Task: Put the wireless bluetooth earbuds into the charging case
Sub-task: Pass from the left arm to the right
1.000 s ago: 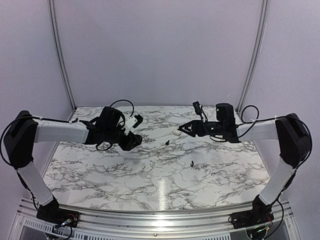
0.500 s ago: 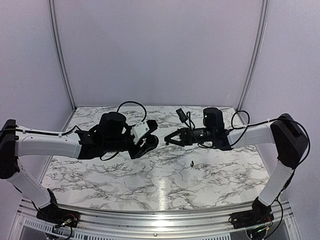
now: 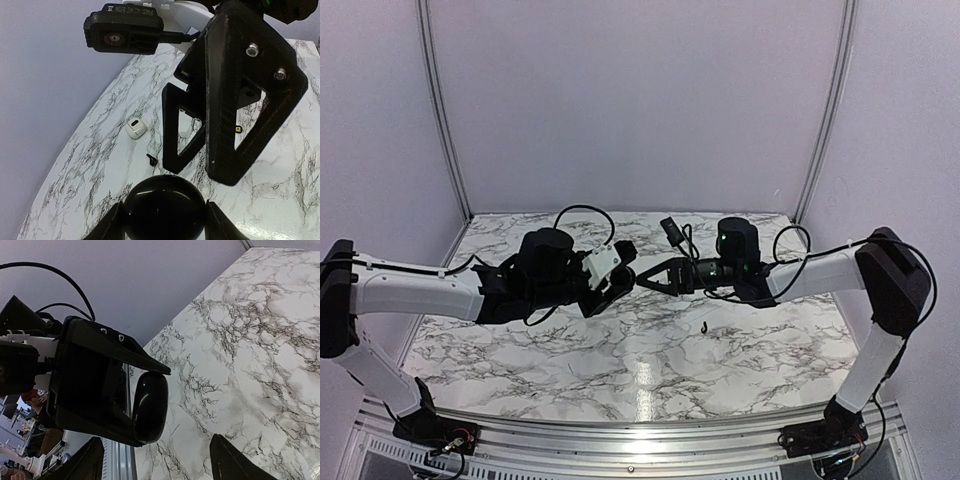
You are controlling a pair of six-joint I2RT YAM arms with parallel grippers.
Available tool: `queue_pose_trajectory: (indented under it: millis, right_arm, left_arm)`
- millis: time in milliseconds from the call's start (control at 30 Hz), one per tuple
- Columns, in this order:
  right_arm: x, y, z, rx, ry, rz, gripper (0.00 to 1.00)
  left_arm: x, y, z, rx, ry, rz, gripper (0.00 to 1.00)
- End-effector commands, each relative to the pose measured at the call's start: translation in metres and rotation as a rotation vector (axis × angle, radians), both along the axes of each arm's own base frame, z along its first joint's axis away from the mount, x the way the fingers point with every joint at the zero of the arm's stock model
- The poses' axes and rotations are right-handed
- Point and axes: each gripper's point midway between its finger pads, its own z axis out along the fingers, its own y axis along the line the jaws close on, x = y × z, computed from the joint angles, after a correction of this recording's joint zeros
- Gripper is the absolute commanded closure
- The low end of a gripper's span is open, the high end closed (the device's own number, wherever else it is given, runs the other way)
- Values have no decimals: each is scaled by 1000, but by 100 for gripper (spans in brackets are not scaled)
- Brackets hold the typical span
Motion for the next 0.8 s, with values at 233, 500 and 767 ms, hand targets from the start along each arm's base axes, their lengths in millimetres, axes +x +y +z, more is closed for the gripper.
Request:
queue_pose_trajectory:
  millis: [233,500,767]
  right_arm:
    - [6,32,10,45,-33,-3,37]
    - [4,39,8,51,-27,16,56]
    - [0,41,3,39,-18,33,60]
  left_arm:
    - [-3,-1,16,-42,-57,7,60]
    - [-5,-3,16,-41,-62,4,60]
    - [-3,-3,15,-37,-67,16,60]
